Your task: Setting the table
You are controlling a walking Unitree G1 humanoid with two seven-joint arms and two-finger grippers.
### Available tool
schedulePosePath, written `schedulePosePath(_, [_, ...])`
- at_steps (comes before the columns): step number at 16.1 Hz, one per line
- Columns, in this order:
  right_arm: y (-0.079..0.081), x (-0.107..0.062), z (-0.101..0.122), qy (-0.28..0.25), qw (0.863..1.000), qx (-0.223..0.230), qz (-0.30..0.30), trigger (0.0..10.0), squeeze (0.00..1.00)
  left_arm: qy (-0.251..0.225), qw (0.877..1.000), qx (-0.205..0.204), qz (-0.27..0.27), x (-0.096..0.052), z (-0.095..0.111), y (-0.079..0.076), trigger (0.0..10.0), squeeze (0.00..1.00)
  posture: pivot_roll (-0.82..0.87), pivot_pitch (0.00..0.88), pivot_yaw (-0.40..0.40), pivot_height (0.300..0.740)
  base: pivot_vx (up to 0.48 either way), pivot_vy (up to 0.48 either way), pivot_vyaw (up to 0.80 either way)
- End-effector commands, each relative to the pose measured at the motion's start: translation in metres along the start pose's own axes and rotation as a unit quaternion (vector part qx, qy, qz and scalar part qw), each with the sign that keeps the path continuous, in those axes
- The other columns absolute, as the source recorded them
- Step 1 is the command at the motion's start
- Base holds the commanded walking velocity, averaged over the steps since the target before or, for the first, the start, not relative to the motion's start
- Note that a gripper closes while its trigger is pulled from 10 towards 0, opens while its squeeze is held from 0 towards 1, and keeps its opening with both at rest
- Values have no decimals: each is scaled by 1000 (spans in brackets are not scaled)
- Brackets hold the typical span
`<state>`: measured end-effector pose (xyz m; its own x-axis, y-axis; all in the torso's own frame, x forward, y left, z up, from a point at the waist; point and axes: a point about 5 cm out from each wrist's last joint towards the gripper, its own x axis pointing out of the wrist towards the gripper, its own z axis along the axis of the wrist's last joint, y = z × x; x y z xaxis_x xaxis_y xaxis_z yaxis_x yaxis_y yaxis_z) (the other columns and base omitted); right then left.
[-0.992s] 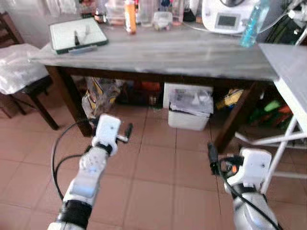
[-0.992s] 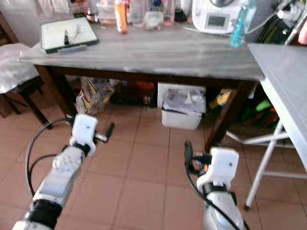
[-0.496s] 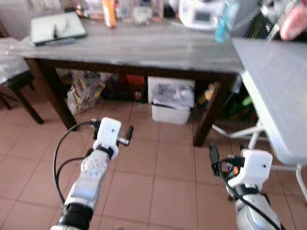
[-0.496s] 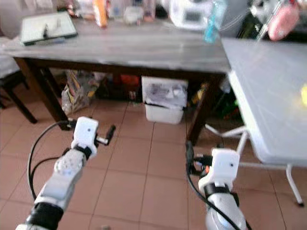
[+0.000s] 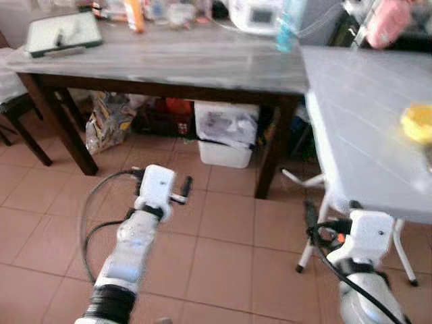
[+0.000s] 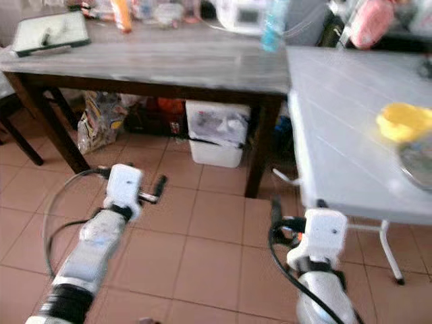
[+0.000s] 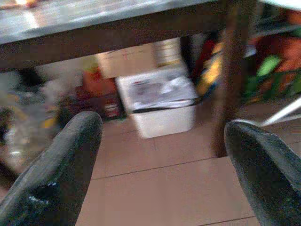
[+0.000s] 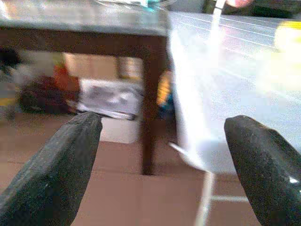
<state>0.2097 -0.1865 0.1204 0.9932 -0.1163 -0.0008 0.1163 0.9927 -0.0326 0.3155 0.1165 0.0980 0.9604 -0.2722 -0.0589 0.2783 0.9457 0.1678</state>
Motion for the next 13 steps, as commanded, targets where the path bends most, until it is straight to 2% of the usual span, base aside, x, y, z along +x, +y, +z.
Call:
schedulePosePath(1, [-1,1,4,-11,1000,-1,-7,10000,0,-8,1000,9,-3,3,6,1,10000,0,56,118,-2,740,0,-326,0])
schedulePosePath(8, [-10,2,13,-38,998,-8,-41,10000,0,-20,1000,1,-7,9,13,-2,10000,0,47,112,3,740,0,-329,0])
schedulePosePath(13, [-11,2,14,-42,998,-17,-46,10000,0,-24,1000,-3,-11,11,16,-4,10000,0,45,113,0,740,0,-340,0])
